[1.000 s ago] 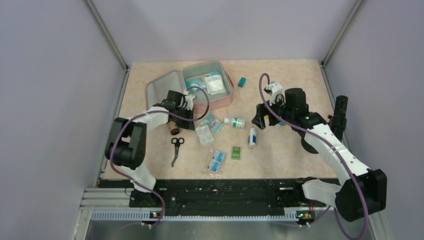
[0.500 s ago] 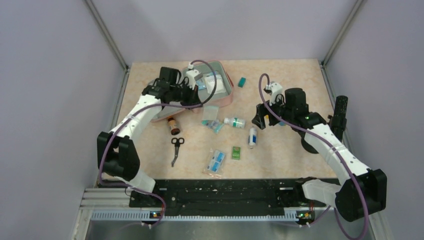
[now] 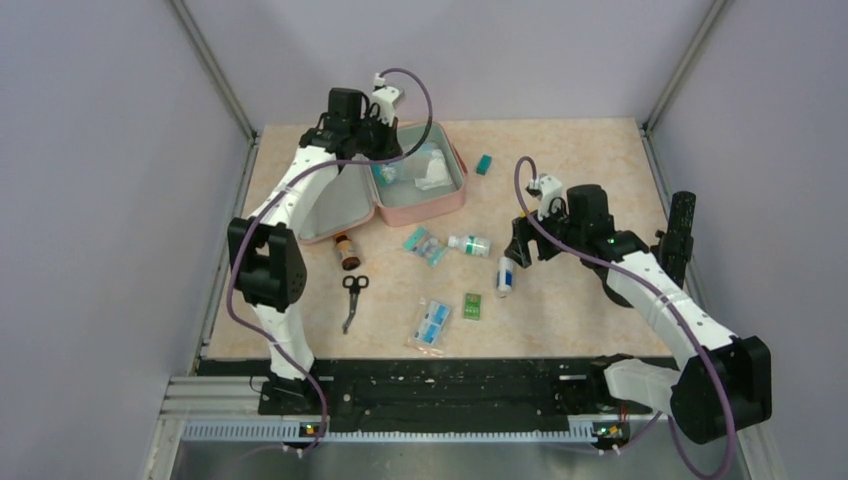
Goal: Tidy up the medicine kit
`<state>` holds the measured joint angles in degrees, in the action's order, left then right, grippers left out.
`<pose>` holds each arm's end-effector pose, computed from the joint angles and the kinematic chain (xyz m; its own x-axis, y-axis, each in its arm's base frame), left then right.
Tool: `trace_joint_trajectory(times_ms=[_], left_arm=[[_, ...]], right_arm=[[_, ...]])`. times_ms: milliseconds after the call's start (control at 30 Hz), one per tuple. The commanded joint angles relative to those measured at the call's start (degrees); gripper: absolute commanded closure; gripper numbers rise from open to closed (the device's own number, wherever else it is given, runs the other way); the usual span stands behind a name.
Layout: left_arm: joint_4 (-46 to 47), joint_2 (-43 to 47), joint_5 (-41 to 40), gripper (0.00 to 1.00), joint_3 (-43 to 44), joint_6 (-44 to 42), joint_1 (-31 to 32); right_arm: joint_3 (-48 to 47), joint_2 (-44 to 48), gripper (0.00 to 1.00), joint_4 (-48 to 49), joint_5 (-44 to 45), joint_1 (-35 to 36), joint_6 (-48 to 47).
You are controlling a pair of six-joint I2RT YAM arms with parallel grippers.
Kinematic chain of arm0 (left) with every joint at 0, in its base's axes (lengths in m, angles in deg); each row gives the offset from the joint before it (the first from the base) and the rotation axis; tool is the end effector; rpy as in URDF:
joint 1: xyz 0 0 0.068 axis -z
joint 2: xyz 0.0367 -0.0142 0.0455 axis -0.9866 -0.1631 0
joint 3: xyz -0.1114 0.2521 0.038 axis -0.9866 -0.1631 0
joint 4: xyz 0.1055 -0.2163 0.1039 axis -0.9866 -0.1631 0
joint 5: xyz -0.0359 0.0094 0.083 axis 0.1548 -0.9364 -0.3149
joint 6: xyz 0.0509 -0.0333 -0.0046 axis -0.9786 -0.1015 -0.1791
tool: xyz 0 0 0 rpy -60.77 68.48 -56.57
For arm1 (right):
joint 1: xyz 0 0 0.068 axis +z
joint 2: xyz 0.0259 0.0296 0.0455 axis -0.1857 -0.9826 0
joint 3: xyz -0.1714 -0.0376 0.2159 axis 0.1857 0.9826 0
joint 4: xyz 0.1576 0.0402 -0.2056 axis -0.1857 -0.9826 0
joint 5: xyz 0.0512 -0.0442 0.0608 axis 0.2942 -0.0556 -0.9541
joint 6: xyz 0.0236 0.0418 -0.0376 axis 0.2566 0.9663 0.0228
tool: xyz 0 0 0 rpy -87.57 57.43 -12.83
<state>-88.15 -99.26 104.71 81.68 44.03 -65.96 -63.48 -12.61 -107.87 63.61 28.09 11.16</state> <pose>0.4275 -0.1321 0.3357 -0.4534 0.2534 -0.8545 0.6465 0.7535 -0.1197 0.2351 0.0915 0.2699 -0.5679 -0.2458 -0.7856 -0.5939 0.7831 0.1843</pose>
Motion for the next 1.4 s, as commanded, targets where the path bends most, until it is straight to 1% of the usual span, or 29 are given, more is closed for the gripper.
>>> trace_joint_trajectory(times_ms=[0,67,133,233,300,333,467,567,700,733,767,800,933,1033,1100,1200,1300,1367], left_arm=[[1.0,-5.3,-3.1,1.0,5.0,-4.7,-0.4],[0.8,-7.4,-4.1,1.0,5.2,-5.8,-0.7],[0.7,-8.6,-3.7,1.0,5.2,-5.1,-1.2],[1.1,-8.5,-3.6,1.0,3.9,-4.2,-1.5],[2.3,-7.9,-5.2,1.0,2.6,-3.8,-1.5],[2.6,-8.1,-6.6,1.0,2.4,-3.8,-1.5],[4.3,-10.5,-16.6,1.0,2.9,-4.7,-1.5],[4.7,-13.5,-19.8,1.0,5.0,-7.0,-1.8],[5.3,-16.9,-27.9,1.0,7.9,-5.3,-2.0],[5.3,-17.2,-28.6,0.96,8.2,-5.4,-2.1],[5.6,-17.3,-29.0,0.85,8.2,-5.5,-2.1],[5.7,-17.2,-29.5,0.76,8.1,-5.6,-2.1],[5.9,-15.7,-31.0,0.57,8.1,-6.3,-2.3],[6.2,-12.9,-31.6,0.43,8.3,-5.4,-2.6],[6.2,-10.3,-30.2,0.38,8.3,-3.8,-2.8],[5.5,-5.3,-22.3,0.34,7.9,-0.9,-3.0],[3.2,-0.6,-14.4,0.33,7.2,2.0,-3.0],[2.1,2.9,-11.8,0.32,5.2,4.7,-3.1]], right_arm=[[0.8,2.7,0.17,0.4,0.4,-0.4,-1.1],[0.9,2.7,0.17,0.4,0.6,-0.4,-1.2],[0.7,2.8,0.17,0.3,1.0,-0.5,-1.5],[0.7,2.7,0.17,0.3,1.7,-0.5,-2.0],[0.9,2.6,0.17,0.4,1.6,-0.5,-2.0],[0.9,2.4,0.17,0.5,1.5,-0.5,-1.9],[0.6,1.8,0.17,0.6,1.1,-0.6,-1.8],[-0.1,1.3,0.17,0.4,1.8,-0.5,-2.7],[-1.5,0.0,0.17,0.2,1.9,-0.5,-3.3],[-1.8,-0.3,0.17,0.2,1.7,-0.5,-3.2],[-2.1,-0.6,0.17,0.1,1.5,-0.5,-3.3],[-2.4,-0.8,0.17,0.1,1.4,-0.5,-3.4],[-4.0,-1.9,0.17,-0.3,0.7,-0.5,-4.7],[-5.6,-3.2,0.17,-0.9,-2.1,-0.5,-8.0],[-7.0,-4.4,0.17,-1.3,-5.4,-0.4,-11.6],[-9.9,-7.2,0.17,-2.8,-10.5,0.8,-19.8],[-12.1,-10.5,0.17,-3.1,-11.2,4.0,-28.7],[-14.3,-13.4,0.18,-3.2,-11.1,7.0,-34.1]])
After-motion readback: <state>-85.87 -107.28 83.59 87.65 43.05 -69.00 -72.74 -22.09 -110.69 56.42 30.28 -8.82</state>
